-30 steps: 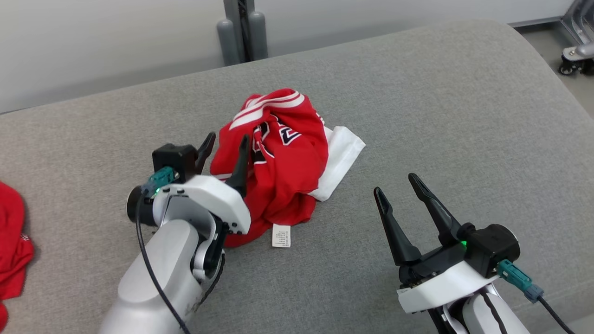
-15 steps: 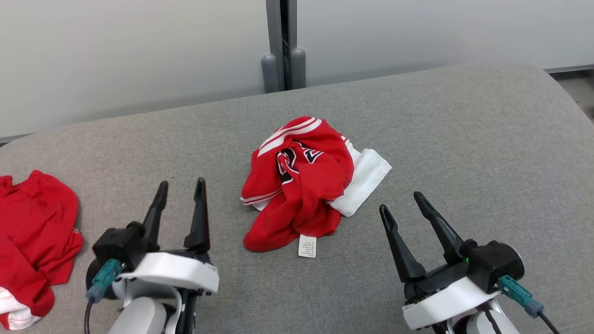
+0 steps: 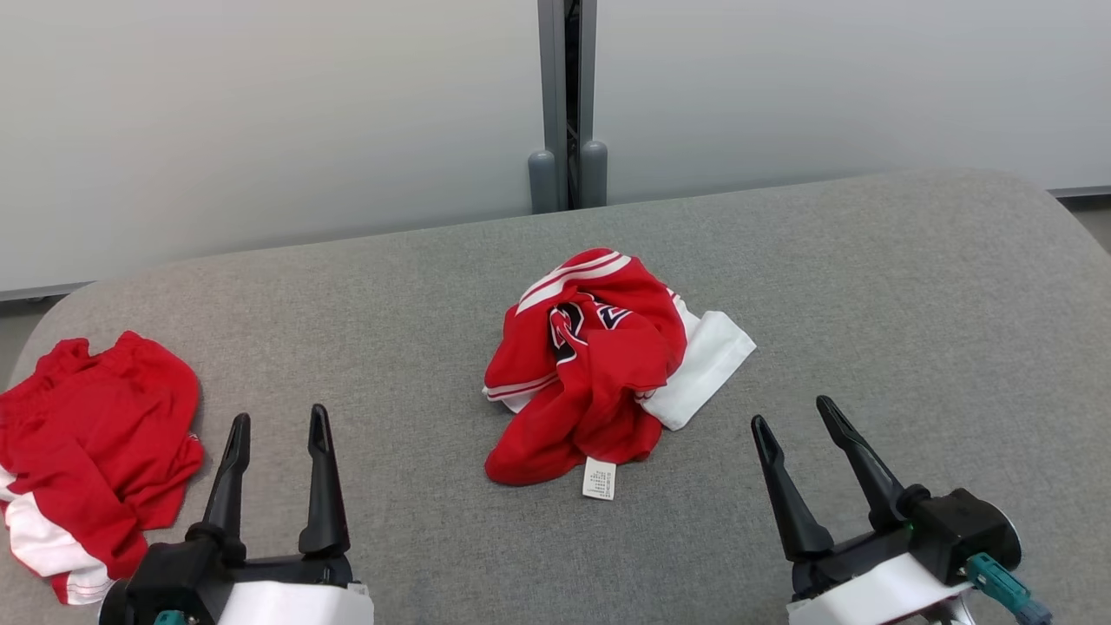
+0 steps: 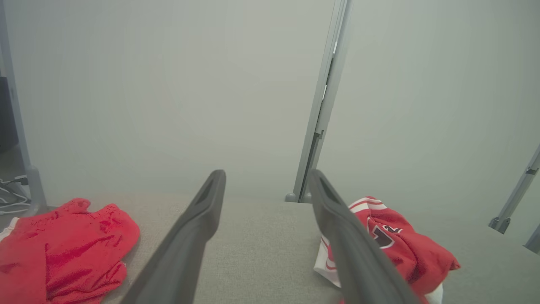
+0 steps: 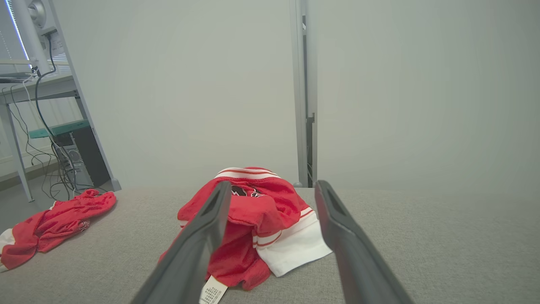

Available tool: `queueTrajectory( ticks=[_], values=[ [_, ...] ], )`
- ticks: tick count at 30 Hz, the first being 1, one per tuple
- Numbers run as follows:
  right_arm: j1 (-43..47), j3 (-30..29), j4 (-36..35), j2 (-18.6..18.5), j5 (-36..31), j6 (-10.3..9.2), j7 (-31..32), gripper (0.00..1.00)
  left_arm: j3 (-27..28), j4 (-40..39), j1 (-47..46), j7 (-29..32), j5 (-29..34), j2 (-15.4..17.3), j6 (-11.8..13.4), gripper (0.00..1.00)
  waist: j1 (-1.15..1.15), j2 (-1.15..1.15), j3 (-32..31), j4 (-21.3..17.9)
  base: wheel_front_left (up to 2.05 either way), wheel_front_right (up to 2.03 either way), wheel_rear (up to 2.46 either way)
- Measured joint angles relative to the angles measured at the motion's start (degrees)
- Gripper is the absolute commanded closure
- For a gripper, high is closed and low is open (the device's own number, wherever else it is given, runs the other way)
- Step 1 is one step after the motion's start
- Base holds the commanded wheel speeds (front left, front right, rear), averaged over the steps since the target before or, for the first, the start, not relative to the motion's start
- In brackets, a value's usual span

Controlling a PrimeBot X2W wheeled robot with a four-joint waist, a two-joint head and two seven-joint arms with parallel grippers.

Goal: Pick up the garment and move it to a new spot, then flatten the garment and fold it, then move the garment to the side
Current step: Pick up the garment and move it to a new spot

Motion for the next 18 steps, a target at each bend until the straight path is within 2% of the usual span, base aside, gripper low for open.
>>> queueTrajectory(
  ticks=[2,6,18],
  values=[
    [0.9,-1.0,-0.7,0.1,0.0,0.00,0.0,0.00,1.0,-1.3,1.4,0.0,3.5,-0.2,-0.8,0.00,0.00,0.00,-0.6,0.3,0.00,0.00,0.00],
    [2.1,-1.9,-1.6,0.0,-0.5,0.00,0.0,0.00,2.9,-2.8,3.2,0.0,6.1,-1.3,-1.6,0.00,0.00,0.00,-1.3,0.8,0.00,0.00,0.00],
    [4.2,-2.0,-2.2,0.0,-1.5,0.00,0.0,0.00,6.7,2.9,7.4,0.0,7.5,-3.1,-4.9,0.00,0.00,0.00,-1.7,1.4,0.00,0.00,0.00]
  ],
)
